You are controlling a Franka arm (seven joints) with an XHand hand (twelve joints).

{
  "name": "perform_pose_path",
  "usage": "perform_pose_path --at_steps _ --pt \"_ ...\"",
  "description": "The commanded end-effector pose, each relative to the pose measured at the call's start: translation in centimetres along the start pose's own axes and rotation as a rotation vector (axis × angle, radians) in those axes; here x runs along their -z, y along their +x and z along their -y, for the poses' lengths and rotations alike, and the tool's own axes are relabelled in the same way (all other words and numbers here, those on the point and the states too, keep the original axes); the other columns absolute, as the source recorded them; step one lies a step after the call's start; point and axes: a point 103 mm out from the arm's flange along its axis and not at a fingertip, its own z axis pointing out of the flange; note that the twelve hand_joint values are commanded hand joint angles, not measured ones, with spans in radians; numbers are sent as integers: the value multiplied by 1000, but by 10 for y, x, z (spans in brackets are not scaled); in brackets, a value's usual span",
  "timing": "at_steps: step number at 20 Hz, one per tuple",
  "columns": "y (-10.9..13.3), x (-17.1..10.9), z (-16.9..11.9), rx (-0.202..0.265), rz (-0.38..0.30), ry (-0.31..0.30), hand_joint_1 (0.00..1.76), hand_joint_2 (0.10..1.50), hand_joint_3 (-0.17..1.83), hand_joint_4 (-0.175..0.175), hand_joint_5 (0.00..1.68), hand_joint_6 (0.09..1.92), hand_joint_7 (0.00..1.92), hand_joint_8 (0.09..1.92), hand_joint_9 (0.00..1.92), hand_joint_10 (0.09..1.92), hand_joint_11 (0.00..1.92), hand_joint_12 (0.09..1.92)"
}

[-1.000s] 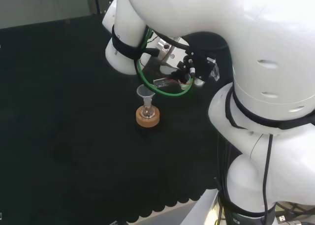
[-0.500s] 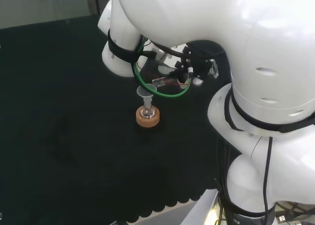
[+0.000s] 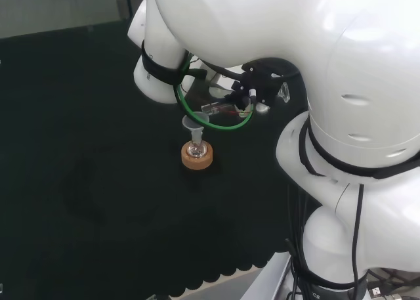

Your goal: Pour the water from the graduated cylinder into the round-bottom flask.

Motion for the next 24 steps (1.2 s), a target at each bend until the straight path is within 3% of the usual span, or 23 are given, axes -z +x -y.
perform_pose_path --at_steps 1,13,19,24 --pt "-5 -4 1 -6 -13 2 1137 1141 26 -175 923 1114 1190 366 1402 87 1327 678" --pt "-7 -5 0 -17 -142 -97 1136 1141 28 -175 923 1115 1189 367 1403 87 1329 679" --pt "-17 -7 1 -30 -305 -168 1136 1141 29 -175 921 1117 1189 367 1403 87 1330 680" --pt "-28 -9 0 -20 -428 -266 1135 1141 30 -175 920 1119 1189 367 1404 87 1331 680"
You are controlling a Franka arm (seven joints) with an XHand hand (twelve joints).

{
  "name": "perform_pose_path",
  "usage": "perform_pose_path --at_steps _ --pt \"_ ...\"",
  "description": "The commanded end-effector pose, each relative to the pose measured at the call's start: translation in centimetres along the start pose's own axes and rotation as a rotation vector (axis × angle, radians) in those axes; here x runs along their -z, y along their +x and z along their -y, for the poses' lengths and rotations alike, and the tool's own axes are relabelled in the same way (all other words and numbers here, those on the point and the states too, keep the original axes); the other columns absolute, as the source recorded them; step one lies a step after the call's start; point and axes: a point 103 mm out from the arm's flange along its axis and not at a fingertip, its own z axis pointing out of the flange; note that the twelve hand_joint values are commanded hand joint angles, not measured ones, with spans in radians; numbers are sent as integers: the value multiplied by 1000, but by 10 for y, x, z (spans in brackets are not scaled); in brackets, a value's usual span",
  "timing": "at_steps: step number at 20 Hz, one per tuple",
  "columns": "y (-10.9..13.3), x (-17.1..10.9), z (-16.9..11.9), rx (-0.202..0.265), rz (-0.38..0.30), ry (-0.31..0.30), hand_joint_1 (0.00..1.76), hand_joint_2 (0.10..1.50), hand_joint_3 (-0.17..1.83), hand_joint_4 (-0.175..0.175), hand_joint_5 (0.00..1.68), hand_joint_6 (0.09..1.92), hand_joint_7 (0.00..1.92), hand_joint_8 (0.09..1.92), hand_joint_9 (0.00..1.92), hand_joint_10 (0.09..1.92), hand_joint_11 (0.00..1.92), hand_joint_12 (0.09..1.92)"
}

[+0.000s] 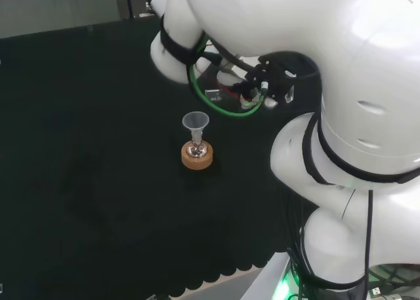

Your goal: Pour the water from the graduated cylinder into the round-bottom flask.

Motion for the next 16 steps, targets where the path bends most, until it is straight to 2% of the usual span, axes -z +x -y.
perform_pose_path --at_steps 1,7,12,16 --pt "-8 0 -4 30 -251 -171 1136 1141 30 -175 920 1119 1189 367 1404 87 1331 680" --pt "-21 -1 -11 41 -401 -263 1135 1142 31 -175 919 1121 1188 367 1404 87 1332 680" --pt "-27 3 -20 85 -466 -338 1135 1142 31 -175 917 1122 1187 367 1403 87 1333 680" --pt "-26 5 -26 112 -501 -368 1135 1142 32 -175 917 1123 1186 367 1402 87 1333 680"
